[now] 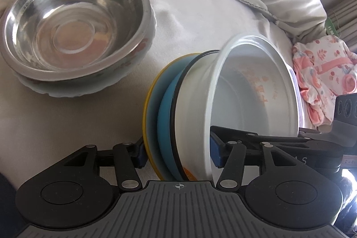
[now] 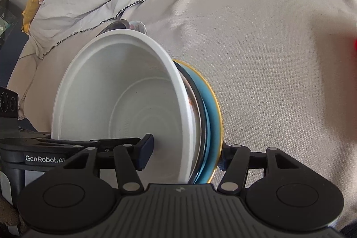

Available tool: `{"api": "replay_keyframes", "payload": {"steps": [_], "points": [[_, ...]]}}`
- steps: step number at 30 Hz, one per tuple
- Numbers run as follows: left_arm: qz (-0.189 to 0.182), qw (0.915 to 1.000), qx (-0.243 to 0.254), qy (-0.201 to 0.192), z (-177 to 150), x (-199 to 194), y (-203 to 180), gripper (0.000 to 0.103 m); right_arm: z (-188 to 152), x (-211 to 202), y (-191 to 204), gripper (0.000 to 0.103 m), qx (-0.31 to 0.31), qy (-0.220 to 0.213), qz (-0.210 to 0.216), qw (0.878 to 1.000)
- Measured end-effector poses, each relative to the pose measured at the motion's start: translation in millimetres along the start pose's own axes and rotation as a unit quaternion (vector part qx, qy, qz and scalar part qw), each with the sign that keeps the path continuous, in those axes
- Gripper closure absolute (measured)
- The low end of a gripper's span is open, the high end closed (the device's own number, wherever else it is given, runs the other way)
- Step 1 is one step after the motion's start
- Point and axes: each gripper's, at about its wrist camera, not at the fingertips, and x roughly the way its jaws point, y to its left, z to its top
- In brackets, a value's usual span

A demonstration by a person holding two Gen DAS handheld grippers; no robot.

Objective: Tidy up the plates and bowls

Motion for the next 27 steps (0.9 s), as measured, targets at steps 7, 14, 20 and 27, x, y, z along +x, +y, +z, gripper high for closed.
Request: {"api": "replay_keyframes", "payload": {"steps": [7, 14, 20, 27], "points": [[-0.007, 1.0000, 0.003, 0.001, -7.6, -2.2, -4.5, 0.046, -4.7, -6.8, 0.5, 0.046, -0.001, -0.002, -0.006, 1.000], [-0.025, 0.9990, 0.020, -0.033, -10.5, -23.5, -14.2, 0.046, -8.3, -27.2, 11.5, 0.046, -0.010, -0.028, -0.016, 0.999], [-0.037, 0.9930, 0.026, -0.109, 6.7, -76.0, -9.7, 0.046, 12.5, -60.7, 53.6, 0.046, -0.054, -0.077, -0.023, 0.995], [-0.010, 0.9838, -0.025, -0.177, 43.5, -108.0, 52.1, 0.046, 80.1, -24.6, 113.6, 0.046, -0.086, -0.062, 0.014, 0.994]]}}
